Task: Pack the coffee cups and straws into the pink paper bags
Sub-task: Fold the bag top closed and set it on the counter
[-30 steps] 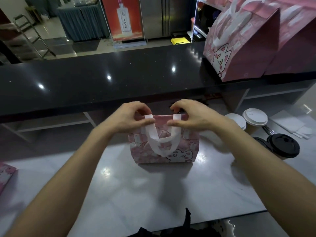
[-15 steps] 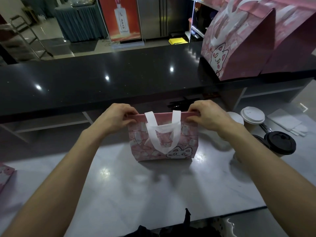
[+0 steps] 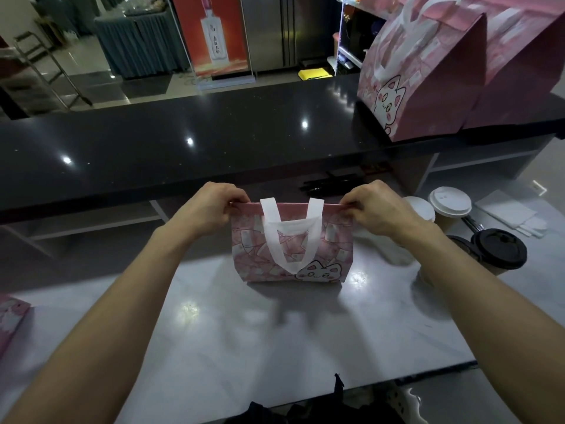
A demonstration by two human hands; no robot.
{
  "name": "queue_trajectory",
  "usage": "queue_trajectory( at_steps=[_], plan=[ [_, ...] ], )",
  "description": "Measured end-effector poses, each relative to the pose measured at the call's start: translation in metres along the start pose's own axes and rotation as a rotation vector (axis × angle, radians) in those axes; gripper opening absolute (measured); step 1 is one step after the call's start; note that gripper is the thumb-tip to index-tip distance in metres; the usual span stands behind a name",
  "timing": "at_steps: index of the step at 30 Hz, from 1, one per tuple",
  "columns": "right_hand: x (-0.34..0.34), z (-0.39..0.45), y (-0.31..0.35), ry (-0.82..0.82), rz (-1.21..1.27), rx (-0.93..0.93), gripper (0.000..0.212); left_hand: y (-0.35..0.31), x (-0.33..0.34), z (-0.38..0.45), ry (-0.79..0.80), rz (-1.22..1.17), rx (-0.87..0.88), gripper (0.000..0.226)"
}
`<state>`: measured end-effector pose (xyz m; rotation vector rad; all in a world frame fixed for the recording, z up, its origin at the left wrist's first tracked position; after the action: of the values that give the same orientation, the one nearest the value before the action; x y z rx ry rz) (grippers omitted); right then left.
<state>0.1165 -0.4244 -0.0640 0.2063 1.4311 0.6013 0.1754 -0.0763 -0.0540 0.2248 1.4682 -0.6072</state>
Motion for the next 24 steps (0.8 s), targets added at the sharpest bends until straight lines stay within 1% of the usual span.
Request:
queue_trajectory(
  at_steps=[2, 4, 6, 9, 11, 13, 14, 17, 20, 22, 24],
  plan=[
    [-0.003, -0.005, 0.0, -0.037, 0.062, 0.057, 0.014, 0.0, 0.002, 0.0, -0.05, -0.019, 0.004, 0.035],
    [-0.007, -0.011, 0.003, -0.073, 0.106, 0.117, 0.013, 0.001, 0.003, 0.001, -0.126, -0.092, -0.034, 0.037],
    [-0.008, -0.017, 0.009, -0.095, 0.086, 0.158, 0.013, 0.003, 0.004, 0.003, -0.217, -0.172, -0.127, 0.044],
    [-0.008, -0.034, 0.023, -0.133, 0.016, 0.211, 0.012, 0.01, 0.006, -0.003, -0.323, -0.154, -0.299, 0.063],
    [-0.005, -0.049, 0.036, -0.14, 0.007, 0.257, 0.008, 0.014, 0.01, -0.017, -0.351, -0.179, -0.366, 0.061],
    [0.004, -0.066, 0.053, -0.128, 0.035, 0.301, 0.002, 0.013, 0.018, -0.038, -0.344, -0.235, -0.396, 0.053],
    [0.01, -0.074, 0.063, -0.116, 0.057, 0.304, 0.003, 0.01, 0.023, -0.049, -0.329, -0.262, -0.41, 0.05],
    [0.026, -0.091, 0.086, -0.084, 0.138, 0.255, 0.021, -0.004, 0.043, -0.082, -0.279, -0.314, -0.461, 0.045],
    [0.031, -0.104, 0.087, -0.108, 0.255, 0.236, 0.043, -0.025, 0.062, -0.108, -0.191, -0.345, -0.455, 0.045],
    [0.035, -0.115, 0.075, -0.111, 0.308, 0.236, 0.068, -0.04, 0.075, -0.122, -0.07, -0.436, -0.442, 0.059],
    [0.044, -0.127, 0.056, -0.114, 0.335, 0.219, 0.094, -0.055, 0.092, -0.136, 0.063, -0.589, -0.439, 0.079]
  ],
)
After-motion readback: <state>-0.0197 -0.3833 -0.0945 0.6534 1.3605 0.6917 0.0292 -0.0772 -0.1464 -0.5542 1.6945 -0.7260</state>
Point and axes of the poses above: each hand's wrist, its own z-axis towards the middle knuckle, its own x-axis out of the palm, y = z × x, the point moved 3 cm from there along z, towards the middle knuckle, and after that the axes turned 5 degrees about z, right-handed, at the moved point
